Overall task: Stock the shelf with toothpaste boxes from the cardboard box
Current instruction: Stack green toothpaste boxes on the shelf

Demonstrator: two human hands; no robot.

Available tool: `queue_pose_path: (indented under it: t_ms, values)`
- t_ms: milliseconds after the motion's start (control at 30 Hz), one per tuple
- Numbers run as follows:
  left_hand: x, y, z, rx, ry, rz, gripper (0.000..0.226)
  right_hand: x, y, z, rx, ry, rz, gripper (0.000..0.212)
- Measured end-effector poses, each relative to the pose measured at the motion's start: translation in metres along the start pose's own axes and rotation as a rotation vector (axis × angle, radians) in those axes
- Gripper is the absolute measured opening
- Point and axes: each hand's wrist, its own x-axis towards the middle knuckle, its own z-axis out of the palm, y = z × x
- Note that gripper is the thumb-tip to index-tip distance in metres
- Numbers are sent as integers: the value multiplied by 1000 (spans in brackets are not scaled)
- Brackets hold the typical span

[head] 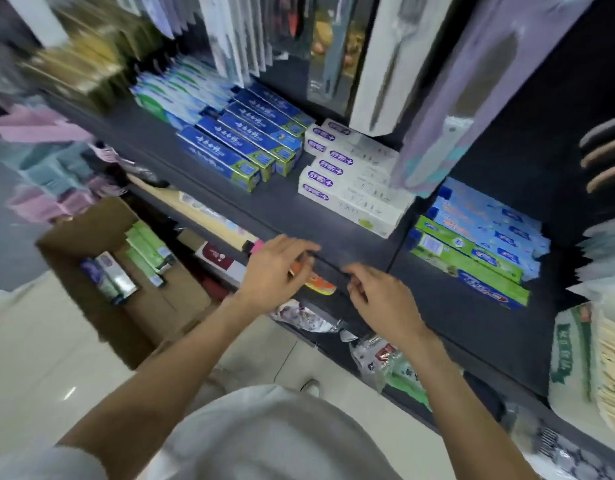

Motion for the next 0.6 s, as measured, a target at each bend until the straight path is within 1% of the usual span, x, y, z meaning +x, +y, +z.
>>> queue_pose_path:
  t_ms: [67,100,167,233,267,300,333,400,500,600]
  values:
    - [-36,-34,-38,59,13,-126,22,20,-33,17,-6,-95,-107,29]
    - [-53,-51,-57,93,-12,-211,19,31,-50,28,-16,-136,-153,30]
    - [-86,-89,-93,126,-161,-433,17,54,-87,55,-43,-222,-225,31]
    - [-116,-134,-124,130,-352,-665,28,79,-128,85,-58,-321,-275,30]
    - [-131,-158,-139,143,-422,-770,34,92,-148,100,-54,-357,-292,29]
    - [-145,-182,-152,161,-467,-866,33,105,-169,116,-41,-390,-301,30]
    - [-157,-204,-166,167,-481,-949,30,118,-188,132,-19,-426,-304,30]
    - [-175,-247,-192,150,-439,-1078,25,146,-224,163,25,-491,-291,31]
    - [-194,-306,-224,116,-340,-1199,24,192,-272,211,45,-553,-275,29]
    - [-210,-361,-240,78,-263,-1327,23,237,-310,262,67,-597,-251,29]
